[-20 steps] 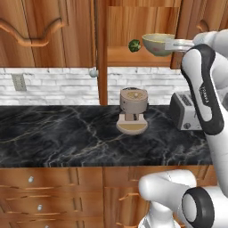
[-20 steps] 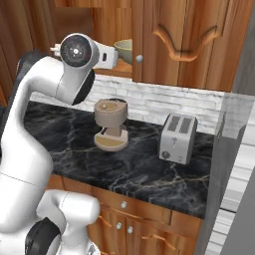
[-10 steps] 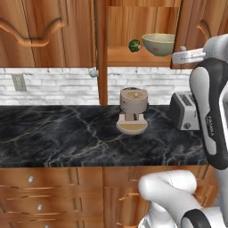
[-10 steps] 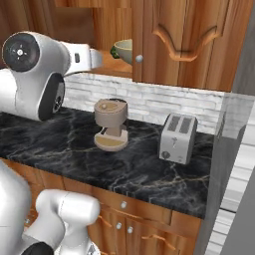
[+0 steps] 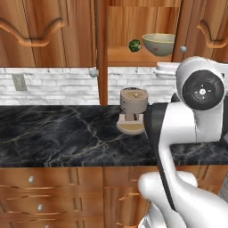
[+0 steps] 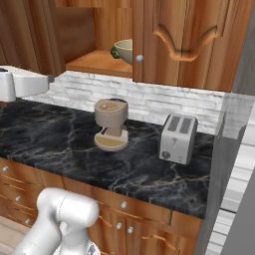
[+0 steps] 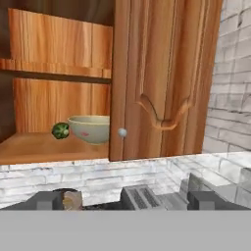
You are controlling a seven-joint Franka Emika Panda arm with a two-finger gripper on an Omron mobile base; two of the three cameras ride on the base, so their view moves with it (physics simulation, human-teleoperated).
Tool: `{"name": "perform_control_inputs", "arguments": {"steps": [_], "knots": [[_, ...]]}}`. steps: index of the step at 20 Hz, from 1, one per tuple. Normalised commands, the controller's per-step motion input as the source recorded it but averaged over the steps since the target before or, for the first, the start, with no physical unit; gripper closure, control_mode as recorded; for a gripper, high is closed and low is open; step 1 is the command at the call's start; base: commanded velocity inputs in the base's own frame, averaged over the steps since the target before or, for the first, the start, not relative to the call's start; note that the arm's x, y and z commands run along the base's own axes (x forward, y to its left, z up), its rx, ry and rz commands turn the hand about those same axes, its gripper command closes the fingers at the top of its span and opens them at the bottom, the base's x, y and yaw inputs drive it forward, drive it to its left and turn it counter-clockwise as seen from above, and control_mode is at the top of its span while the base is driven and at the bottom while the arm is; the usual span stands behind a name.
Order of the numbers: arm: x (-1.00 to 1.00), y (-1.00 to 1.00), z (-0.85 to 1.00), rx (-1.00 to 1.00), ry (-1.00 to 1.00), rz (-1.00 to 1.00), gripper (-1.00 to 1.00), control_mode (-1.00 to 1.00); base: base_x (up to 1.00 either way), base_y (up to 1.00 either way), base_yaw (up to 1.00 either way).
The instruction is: Pick the mug and place it in the sink. Pick the bowl and place it in the open cabinet and then close the cabinet.
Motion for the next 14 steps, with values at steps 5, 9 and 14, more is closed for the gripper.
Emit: {"name": "perform_control_inputs", "arguments": {"steps": [5, 9, 14], "knots": [[-0.97, 0.65, -0.03, 0.00, -0.14, -0.51, -1.00, -1.00, 0.00, 0.00, 0.00], [-0.81, 0.97, -0.12, -0.01, -0.17, -0.30, -1.00, -1.00, 0.00, 0.00, 0.00], [-0.10, 1.00, -0.08, -0.08, -0.08, -0.08, -1.00, -1.00, 0.00, 0.00, 0.00]]}}
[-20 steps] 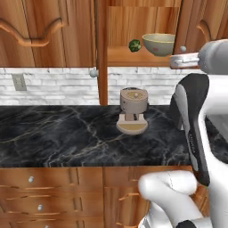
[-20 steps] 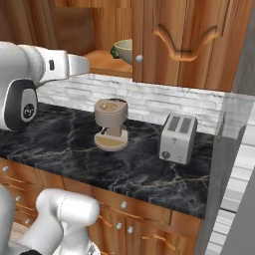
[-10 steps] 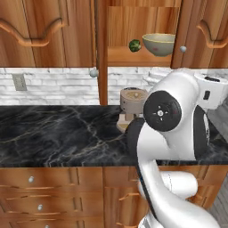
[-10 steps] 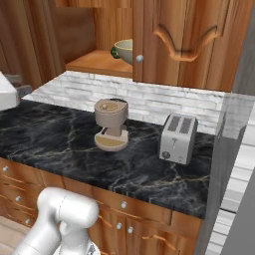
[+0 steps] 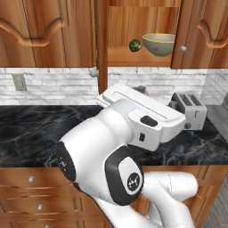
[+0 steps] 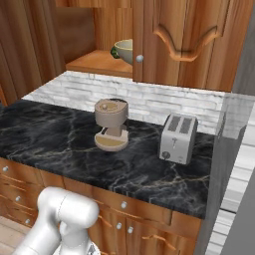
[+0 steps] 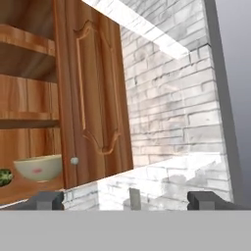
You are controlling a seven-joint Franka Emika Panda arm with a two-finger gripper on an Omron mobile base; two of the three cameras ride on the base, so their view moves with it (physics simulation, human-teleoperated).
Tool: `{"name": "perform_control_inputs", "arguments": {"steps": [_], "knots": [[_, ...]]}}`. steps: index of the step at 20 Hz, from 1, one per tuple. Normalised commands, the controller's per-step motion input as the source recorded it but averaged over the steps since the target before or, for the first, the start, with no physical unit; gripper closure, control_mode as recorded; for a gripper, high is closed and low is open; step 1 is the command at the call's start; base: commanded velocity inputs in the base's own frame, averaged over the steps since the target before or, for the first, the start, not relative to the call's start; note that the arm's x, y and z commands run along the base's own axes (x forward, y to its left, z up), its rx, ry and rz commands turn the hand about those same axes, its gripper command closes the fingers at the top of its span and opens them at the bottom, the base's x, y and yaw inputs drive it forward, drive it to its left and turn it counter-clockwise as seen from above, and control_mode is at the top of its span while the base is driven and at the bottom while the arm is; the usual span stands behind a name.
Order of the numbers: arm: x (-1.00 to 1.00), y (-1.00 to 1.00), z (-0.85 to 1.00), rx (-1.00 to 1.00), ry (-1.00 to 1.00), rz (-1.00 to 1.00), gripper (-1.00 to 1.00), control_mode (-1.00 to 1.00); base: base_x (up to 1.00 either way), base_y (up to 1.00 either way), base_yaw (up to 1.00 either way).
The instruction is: Pick the mug and place it in the sink. Pick the bowl and place it in the open cabinet and then close the cabinet.
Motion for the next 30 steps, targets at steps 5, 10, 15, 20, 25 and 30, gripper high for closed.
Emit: {"name": "perform_control_inputs", "arguments": {"steps": [5, 10, 15, 20, 25, 30], "knots": [[0.35, 0.96, 0.00, -0.08, -0.02, -0.18, -1.00, -1.00, 0.00, 0.00, 0.00], [0.45, 0.96, 0.00, -0.10, 0.00, -0.16, -1.00, -1.00, 0.00, 0.00, 0.00], [0.65, 0.69, 0.00, -0.07, 0.02, -0.13, -1.00, -1.00, 0.00, 0.00, 0.00], [0.93, 0.27, 0.00, 0.01, 0.05, -0.17, -1.00, -1.00, 0.00, 0.00, 0.00], [0.59, -0.01, 0.00, 0.11, 0.00, -0.33, -1.00, -1.00, 0.00, 0.00, 0.00], [0.43, 0.00, 0.01, 0.07, 0.00, -0.24, -1.00, -1.00, 0.00, 0.00, 0.00]]}}
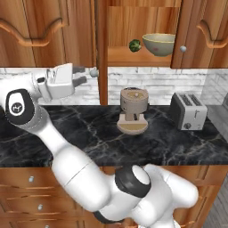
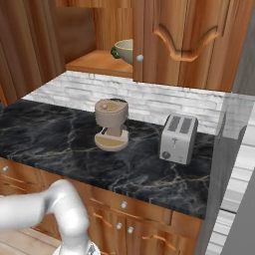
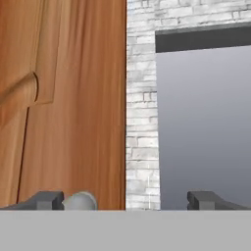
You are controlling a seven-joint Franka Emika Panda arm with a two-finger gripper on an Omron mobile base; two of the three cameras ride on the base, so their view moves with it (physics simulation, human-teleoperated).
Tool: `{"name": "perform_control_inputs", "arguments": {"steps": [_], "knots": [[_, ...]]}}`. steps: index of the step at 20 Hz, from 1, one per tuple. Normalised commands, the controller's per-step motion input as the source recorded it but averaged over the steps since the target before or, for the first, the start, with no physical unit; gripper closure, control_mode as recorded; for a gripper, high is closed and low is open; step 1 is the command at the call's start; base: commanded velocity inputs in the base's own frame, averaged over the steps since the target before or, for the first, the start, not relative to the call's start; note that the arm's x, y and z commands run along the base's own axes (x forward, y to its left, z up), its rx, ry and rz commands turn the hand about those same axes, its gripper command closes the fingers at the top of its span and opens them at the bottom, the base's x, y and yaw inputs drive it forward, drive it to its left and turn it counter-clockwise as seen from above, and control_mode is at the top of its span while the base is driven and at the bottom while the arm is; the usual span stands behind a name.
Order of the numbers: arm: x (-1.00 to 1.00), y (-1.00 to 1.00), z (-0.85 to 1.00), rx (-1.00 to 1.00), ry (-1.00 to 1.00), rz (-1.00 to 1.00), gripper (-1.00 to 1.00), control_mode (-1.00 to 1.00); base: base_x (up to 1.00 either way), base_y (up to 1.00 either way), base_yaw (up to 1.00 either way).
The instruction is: Pick the mug and place it in the sink. Pick the bowl and place it in the open cabinet and then close the cabinet.
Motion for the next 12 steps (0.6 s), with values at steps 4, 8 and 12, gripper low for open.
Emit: {"name": "perform_control_inputs", "arguments": {"steps": [4, 8, 12], "knots": [[0.48, 0.00, 0.13, 0.09, 0.00, -0.10, -1.00, -1.00, 0.00, 0.00, 0.00], [0.50, -0.01, 0.16, 0.09, 0.00, 0.00, -1.00, -1.00, 0.00, 0.00, 0.00], [-0.02, -0.18, 0.09, 0.12, -0.04, 0.00, -1.00, -1.00, 0.00, 0.00, 0.00]]}}
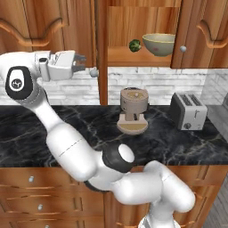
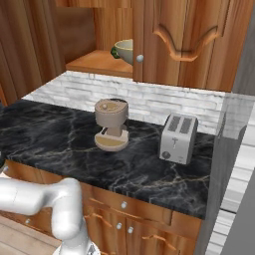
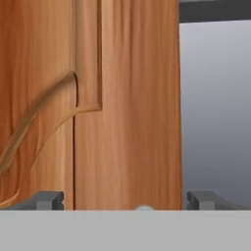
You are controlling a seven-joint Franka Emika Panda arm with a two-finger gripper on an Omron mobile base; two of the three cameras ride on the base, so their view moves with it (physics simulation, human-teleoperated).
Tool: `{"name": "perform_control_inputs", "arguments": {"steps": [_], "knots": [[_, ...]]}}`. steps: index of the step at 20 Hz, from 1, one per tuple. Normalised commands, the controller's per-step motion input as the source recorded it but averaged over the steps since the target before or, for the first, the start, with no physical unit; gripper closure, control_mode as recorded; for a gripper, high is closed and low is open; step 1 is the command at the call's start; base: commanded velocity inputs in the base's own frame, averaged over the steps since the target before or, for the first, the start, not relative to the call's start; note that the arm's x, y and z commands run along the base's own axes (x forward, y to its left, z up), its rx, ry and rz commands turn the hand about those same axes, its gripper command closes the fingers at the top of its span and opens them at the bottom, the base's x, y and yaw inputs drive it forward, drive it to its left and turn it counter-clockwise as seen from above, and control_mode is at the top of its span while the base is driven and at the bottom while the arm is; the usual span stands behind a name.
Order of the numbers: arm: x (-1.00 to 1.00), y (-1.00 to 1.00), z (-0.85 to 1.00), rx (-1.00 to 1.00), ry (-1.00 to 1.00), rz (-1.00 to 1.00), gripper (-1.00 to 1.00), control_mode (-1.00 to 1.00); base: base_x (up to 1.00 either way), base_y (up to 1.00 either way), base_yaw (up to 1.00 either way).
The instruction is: Pick the mug and place it in the sink. Pick the bowl and place it in the open cabinet and then close the cabinet.
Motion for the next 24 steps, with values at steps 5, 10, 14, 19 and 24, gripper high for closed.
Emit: {"name": "perform_control_inputs", "arguments": {"steps": [5, 10, 14, 19, 24], "knots": [[-0.17, -0.47, 0.00, 0.09, 0.00, 0.08, -1.00, -1.00, 0.00, 0.00, 0.00], [0.00, -0.60, 0.00, 0.03, 0.00, 0.15, -1.00, -1.00, 0.00, 0.00, 0.00], [0.00, -0.78, -0.29, 0.00, 0.00, 0.30, -1.00, -1.00, 0.00, 0.00, 0.00], [-0.05, -0.98, -0.53, 0.00, 0.00, 0.34, -1.00, -1.00, 0.00, 0.00, 0.00], [0.08, -1.00, -0.71, 0.00, -0.08, 0.42, -1.00, -1.00, 0.00, 0.00, 0.00]]}}
